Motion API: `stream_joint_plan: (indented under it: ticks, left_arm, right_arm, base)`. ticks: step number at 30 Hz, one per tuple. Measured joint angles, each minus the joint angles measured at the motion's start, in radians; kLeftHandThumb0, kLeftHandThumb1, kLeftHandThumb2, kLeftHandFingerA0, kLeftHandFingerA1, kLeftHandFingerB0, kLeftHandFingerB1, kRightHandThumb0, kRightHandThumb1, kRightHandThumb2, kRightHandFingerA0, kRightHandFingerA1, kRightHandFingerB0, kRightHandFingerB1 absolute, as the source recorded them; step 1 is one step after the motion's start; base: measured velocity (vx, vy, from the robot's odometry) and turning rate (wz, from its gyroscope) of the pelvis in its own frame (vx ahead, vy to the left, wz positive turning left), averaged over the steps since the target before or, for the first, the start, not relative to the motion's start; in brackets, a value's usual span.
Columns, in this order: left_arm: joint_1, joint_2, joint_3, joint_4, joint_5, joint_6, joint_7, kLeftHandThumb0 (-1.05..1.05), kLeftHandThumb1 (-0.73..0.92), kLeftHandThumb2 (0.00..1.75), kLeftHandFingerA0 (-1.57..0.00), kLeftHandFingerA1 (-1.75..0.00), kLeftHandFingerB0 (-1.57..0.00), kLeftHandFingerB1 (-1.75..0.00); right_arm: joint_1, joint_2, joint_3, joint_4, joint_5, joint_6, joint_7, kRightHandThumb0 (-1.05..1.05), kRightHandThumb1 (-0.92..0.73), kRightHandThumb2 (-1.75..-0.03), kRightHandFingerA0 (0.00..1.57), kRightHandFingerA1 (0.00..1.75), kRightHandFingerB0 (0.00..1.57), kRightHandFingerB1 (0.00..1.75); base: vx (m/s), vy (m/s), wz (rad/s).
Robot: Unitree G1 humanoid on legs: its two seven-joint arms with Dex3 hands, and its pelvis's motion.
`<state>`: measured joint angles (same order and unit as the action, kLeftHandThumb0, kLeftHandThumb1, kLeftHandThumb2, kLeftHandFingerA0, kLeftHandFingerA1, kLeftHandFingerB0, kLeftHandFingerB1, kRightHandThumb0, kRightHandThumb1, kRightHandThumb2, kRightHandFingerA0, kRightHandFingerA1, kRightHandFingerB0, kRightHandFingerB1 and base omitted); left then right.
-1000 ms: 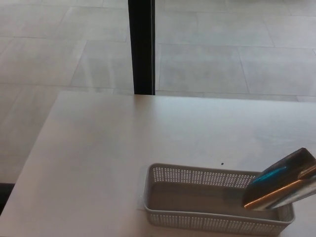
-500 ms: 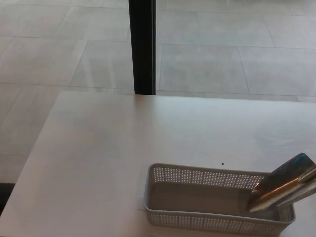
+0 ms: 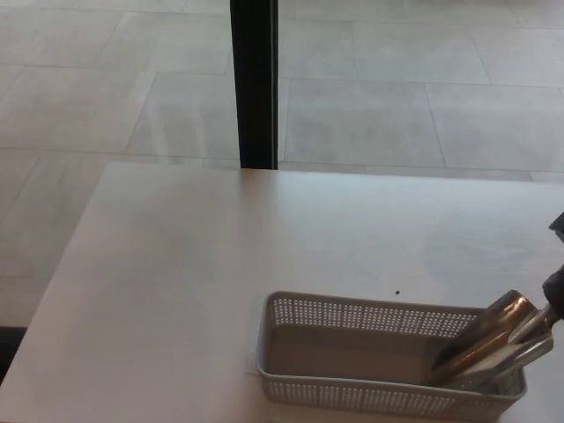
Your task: A garden tool is kept on the righthand side and a container is kept on the lefthand side on a desk infront of the robot. the robot uses its right hand to pick up the garden tool and makes a scooping motion inside the container
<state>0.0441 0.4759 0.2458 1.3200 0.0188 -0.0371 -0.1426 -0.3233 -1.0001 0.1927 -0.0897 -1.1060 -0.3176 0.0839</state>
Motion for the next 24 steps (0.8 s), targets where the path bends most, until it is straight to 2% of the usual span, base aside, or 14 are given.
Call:
stream_joint_plan:
  ticks: [1, 2, 5, 6, 7, 11, 12, 13, 15, 16, 19, 20, 22, 24]
  left_arm:
    - [0.000, 0.000, 0.000, 0.000, 0.000, 0.000, -0.003, -0.18, -0.14, 1.11, -0.89, -0.95, -0.84, -0.91]
    - [0.000, 0.000, 0.000, 0.000, 0.000, 0.000, -0.005, -0.17, -0.13, 1.14, -0.86, -0.96, -0.81, -0.90]
    - [0.000, 0.000, 0.000, -0.002, 0.000, 0.000, -0.008, -0.21, -0.16, 1.07, -0.90, -0.97, -0.84, -0.91]
    - [0.000, 0.000, 0.000, -0.003, 0.000, 0.000, -0.009, -0.24, -0.13, 1.03, -0.87, -0.96, -0.84, -0.91]
    - [0.000, 0.000, 0.000, -0.004, 0.000, 0.000, -0.010, -0.22, -0.12, 1.05, -0.87, -0.95, -0.83, -0.90]
    - [-0.001, -0.001, -0.003, -0.005, 0.000, 0.000, -0.012, -0.14, -0.13, 1.08, -0.91, -0.96, -0.84, -0.91]
    - [-0.001, -0.001, -0.003, -0.005, 0.000, 0.000, -0.013, -0.18, -0.12, 1.10, -0.91, -0.94, -0.83, -0.88]
    - [-0.002, -0.001, -0.004, -0.006, 0.000, 0.000, -0.013, -0.27, -0.11, 1.09, -0.88, -0.92, -0.81, -0.87]
    - [0.000, -0.001, -0.008, -0.006, 0.001, 0.000, -0.014, -0.27, -0.11, 1.09, -0.88, -0.92, -0.81, -0.87]
    - [0.000, -0.001, -0.009, -0.006, 0.002, 0.000, -0.015, -0.30, -0.14, 1.04, -0.89, -0.93, -0.84, -0.88]
    - [0.000, -0.002, -0.014, -0.006, 0.002, 0.000, -0.015, -0.23, -0.11, 1.04, -0.85, -0.93, -0.81, -0.88]
    - [0.000, -0.002, -0.015, -0.006, 0.002, 0.000, -0.016, -0.18, -0.11, 1.04, -0.89, -0.95, -0.83, -0.90]
    - [0.000, -0.002, -0.016, -0.006, 0.002, 0.000, -0.016, -0.18, -0.11, 1.04, -0.89, -0.95, -0.83, -0.90]
    - [-0.001, -0.002, -0.016, -0.006, 0.002, 0.000, -0.016, -0.28, -0.09, 0.95, -0.89, -0.93, -0.85, -0.89]
  right_arm:
    - [0.000, 0.010, 0.000, -0.015, -0.007, 0.012, 0.018, -0.44, -0.77, -0.67, 0.89, 1.75, 0.78, 1.21]
    - [0.000, 0.017, 0.000, -0.026, -0.012, 0.022, 0.032, -0.42, -0.78, -0.67, 0.88, 1.74, 0.80, 1.04]
    - [0.000, 0.041, 0.004, -0.055, -0.028, 0.051, 0.076, -0.42, -0.79, -0.65, 0.89, 1.75, 0.81, 1.06]
    - [0.000, 0.051, 0.005, -0.063, -0.032, 0.061, 0.090, -0.43, -0.60, -1.03, 1.18, 1.34, 0.80, 1.02]
    - [0.000, 0.058, 0.007, -0.072, -0.037, 0.071, 0.105, -0.45, -0.58, -1.01, 1.18, 1.36, 0.81, 1.07]
    - [0.001, 0.089, 0.021, -0.094, -0.053, 0.109, 0.163, -0.44, -0.58, -1.01, 1.17, 1.34, 0.82, 1.07]
    - [0.002, 0.102, 0.029, -0.100, -0.055, 0.115, 0.175, -0.38, -0.75, -0.66, 0.89, 1.74, 0.83, 1.09]
    - [0.003, 0.117, 0.037, -0.107, -0.057, 0.123, 0.188, -0.41, -0.78, -0.67, 0.88, 1.70, 0.85, 0.81]
    - [0.003, 0.148, 0.051, -0.120, -0.066, 0.143, 0.216, -0.41, -0.78, -0.67, 0.88, 1.70, 0.85, 0.81]
    - [0.003, 0.155, 0.055, -0.122, -0.068, 0.148, 0.223, -0.42, -0.77, -0.69, 0.86, 1.70, 0.84, 0.69]
    - [0.003, 0.203, 0.084, -0.132, -0.088, 0.177, 0.270, -0.43, -0.75, -0.68, 0.86, 1.69, 0.79, 0.67]
    - [0.003, 0.214, 0.090, -0.134, -0.095, 0.185, 0.282, -0.43, -0.72, -0.68, 0.86, 1.65, 0.77, 0.70]
    - [0.003, 0.234, 0.100, -0.136, -0.109, 0.203, 0.307, -0.43, -0.72, -0.68, 0.86, 1.65, 0.77, 0.70]
    - [0.003, 0.259, 0.110, -0.140, -0.125, 0.226, 0.340, -0.41, -0.76, -0.70, 0.87, 1.64, 0.77, 0.70]
  base:
    - [0.00, 0.000, 0.00]
    - [0.00, 0.000, 0.00]
    - [0.00, 0.000, 0.00]
    - [0.00, 0.000, 0.00]
    - [0.00, 0.000, 0.00]
    - [0.00, 0.000, 0.00]
    - [0.00, 0.000, 0.00]
    - [0.00, 0.000, 0.00]
    - [0.00, 0.000, 0.00]
    - [0.00, 0.000, 0.00]
    - [0.00, 0.000, 0.00]
    - [0.00, 0.000, 0.00]
    - [0.00, 0.000, 0.00]
    - [0.00, 0.000, 0.00]
